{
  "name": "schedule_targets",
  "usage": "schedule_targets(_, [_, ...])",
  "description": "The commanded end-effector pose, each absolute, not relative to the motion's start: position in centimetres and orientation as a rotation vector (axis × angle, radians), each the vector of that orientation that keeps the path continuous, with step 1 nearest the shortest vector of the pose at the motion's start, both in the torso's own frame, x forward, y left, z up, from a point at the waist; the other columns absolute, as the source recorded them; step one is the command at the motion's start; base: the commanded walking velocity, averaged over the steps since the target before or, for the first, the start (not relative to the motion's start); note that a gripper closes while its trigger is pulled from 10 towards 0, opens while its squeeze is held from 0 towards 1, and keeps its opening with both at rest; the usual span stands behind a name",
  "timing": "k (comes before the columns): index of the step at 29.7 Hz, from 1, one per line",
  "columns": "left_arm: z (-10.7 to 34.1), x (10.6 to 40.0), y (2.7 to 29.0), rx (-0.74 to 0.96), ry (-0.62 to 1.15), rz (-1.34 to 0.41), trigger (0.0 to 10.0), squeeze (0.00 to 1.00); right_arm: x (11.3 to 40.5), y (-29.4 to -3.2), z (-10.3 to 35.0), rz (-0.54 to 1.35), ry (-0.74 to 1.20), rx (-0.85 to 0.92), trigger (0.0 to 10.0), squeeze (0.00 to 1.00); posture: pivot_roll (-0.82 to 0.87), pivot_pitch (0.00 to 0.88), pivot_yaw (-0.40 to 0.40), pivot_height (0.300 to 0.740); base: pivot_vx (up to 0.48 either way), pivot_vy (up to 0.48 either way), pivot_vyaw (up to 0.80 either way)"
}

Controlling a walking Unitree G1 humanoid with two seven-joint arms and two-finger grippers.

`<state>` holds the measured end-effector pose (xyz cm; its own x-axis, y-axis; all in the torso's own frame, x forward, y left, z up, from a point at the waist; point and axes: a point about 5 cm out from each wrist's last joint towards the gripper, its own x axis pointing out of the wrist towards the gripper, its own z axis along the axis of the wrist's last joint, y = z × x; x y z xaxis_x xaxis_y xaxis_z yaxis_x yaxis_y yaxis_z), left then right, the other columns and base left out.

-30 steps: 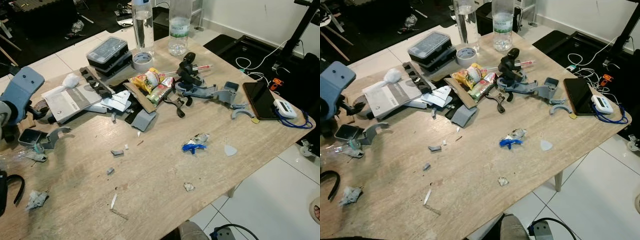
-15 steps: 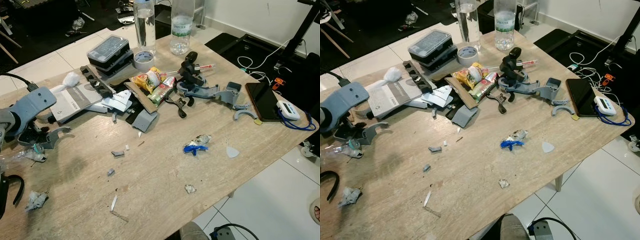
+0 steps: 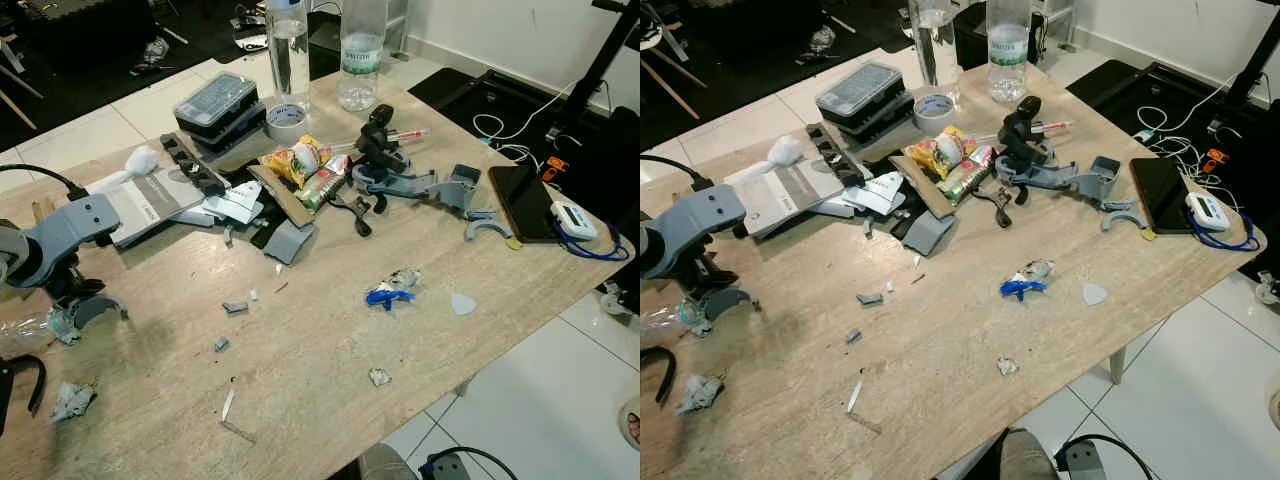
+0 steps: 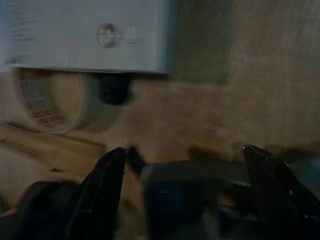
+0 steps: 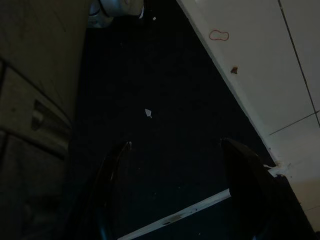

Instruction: Picking trash to rubbish bin

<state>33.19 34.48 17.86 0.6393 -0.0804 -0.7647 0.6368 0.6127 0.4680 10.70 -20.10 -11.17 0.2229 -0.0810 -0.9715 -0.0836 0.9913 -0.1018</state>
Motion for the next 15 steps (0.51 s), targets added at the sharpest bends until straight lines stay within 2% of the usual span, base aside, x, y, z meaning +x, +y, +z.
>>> schedule_targets(1, [19.7, 33.6, 35.3, 0.832, 0.698, -0.363, 10.0, 0.00, 10.3, -19.2, -11.4, 0.043, 1.363, -0.142, 10.0, 0.00, -0.05, 0.105, 0.097, 0.740, 0.000, 0.000, 0.00])
schedule_targets(8, [21.7, 34.8, 35.2, 0.767, 0.548, -0.199, 10.0, 0.00, 10.2, -19.2, -11.4, 0.042, 1.366, -0.140, 10.0, 0.00, -0.05, 0.118, 0.098, 0.740, 0.000, 0.000, 0.00])
schedule_targets(15, [21.3, 34.5, 35.7, 0.842, 0.587, -0.164, 10.0, 0.00, 10.2, -19.2, -11.4, 0.040, 1.368, -0.134, 10.0, 0.00, -0.06, 0.124, 0.100, 0.740, 0.000, 0.000, 0.00])
